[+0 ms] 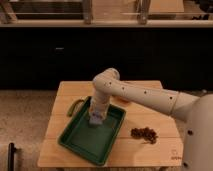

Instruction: Place sponge in tray

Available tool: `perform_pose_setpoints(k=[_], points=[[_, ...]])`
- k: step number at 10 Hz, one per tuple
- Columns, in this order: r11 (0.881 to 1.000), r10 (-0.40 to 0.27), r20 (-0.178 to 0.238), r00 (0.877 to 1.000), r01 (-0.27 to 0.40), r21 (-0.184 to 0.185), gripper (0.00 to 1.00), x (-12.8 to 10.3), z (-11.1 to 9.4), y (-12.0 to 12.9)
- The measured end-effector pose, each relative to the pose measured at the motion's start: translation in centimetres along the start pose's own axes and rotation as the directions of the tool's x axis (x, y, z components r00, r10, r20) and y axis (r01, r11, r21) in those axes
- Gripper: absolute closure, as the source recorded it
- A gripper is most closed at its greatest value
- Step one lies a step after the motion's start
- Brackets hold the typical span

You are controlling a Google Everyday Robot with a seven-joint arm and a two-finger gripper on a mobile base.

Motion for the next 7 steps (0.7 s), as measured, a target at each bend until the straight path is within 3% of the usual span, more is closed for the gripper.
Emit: perform_pose_setpoints(k=[3, 7], points=[[1.000, -0.014, 0.014, 1.000, 0.014, -0.022, 0.99, -1.7, 1.3, 0.2], [0.998, -0.045, 0.083, 0.996, 0.048, -0.045, 0.99, -4.1, 4.0, 0.3]])
